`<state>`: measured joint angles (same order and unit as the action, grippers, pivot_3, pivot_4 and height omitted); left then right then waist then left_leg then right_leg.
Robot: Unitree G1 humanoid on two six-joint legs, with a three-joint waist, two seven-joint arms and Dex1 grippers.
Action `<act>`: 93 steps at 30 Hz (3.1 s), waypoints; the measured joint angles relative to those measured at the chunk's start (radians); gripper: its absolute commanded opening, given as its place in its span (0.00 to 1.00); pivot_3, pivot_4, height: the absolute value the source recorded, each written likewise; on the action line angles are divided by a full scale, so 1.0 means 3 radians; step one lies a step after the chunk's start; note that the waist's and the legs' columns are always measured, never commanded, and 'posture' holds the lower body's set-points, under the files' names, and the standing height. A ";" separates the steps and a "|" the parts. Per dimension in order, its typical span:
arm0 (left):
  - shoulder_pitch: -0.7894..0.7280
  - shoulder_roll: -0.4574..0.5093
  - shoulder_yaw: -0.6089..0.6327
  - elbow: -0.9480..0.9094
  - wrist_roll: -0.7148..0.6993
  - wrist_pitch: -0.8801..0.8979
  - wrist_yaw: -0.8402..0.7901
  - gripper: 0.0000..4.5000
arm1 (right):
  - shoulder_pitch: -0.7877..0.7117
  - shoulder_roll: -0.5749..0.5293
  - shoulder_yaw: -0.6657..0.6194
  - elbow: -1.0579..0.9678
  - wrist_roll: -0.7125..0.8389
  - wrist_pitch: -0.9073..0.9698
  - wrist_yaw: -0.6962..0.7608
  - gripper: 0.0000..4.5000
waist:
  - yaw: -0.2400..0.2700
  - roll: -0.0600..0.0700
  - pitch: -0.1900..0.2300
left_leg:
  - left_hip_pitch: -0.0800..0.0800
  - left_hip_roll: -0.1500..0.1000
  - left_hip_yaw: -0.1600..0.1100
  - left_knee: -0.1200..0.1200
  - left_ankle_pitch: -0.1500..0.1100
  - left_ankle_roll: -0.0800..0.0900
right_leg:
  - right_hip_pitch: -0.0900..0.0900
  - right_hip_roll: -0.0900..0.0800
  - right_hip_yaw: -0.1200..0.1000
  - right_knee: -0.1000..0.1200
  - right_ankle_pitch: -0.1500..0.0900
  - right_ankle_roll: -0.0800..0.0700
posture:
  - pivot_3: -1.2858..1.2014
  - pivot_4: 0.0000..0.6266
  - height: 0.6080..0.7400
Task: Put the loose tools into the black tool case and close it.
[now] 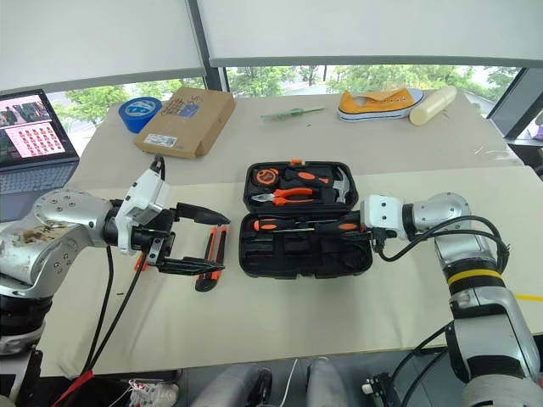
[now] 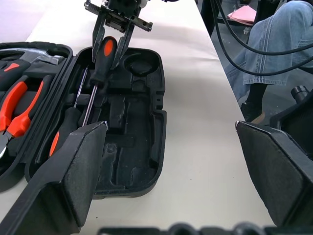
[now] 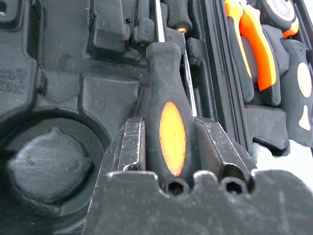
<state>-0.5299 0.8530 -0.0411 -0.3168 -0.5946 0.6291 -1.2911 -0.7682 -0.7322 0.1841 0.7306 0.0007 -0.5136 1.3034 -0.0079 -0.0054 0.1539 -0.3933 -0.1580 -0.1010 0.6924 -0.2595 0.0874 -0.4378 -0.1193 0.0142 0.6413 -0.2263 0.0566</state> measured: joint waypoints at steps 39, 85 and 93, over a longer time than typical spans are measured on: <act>-0.0131 -0.0063 -0.0075 0.0172 0.0149 -0.0175 -0.0031 1.00 | 0.0059 0.0347 0.0203 -0.0781 -0.0012 0.1360 -0.0241 0.01 | -0.0015 0.0000 0.0000 | 0.0015 0.0003 -0.0001 0.0001 -0.0001 -0.0002 | 0.0002 0.0006 0.0002 0.0001 0.0000 0.0000 | 0.52 0.24 0.96; 0.1462 0.0717 0.1564 -0.0091 0.0194 0.2280 0.1731 1.00 | 0.0706 0.0051 -0.0610 -0.3695 0.2091 0.3998 -0.0661 0.99 | 0.0112 -0.0013 0.0000 | 0.0009 0.0054 0.0006 -0.0004 -0.0039 -0.0050 | -0.0003 0.0040 -0.0007 -0.0009 0.0013 -0.0037 | 0.52 0.24 0.96; 0.0040 0.0714 0.0006 0.0637 0.0469 0.2409 0.1880 1.00 | 0.1040 0.0081 -0.0671 -0.3999 0.2102 0.3995 -0.0989 0.99 | 0.0016 -0.0014 0.0001 | 0.0006 0.0059 0.0004 -0.0006 -0.0029 -0.0035 | -0.0011 0.0036 -0.0004 0.0016 0.0012 -0.0037 | 0.52 0.24 0.96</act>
<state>-0.5178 1.0671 -0.0393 -0.1257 -0.4538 1.3517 -0.7271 -0.4562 -0.7080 -0.0171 -0.4692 0.6314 0.6849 1.0066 -0.0030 -0.0096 0.1541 -0.3917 -0.1405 -0.0997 0.6905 -0.2684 0.0770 -0.4413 -0.1084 0.0130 0.6461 -0.2225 0.0454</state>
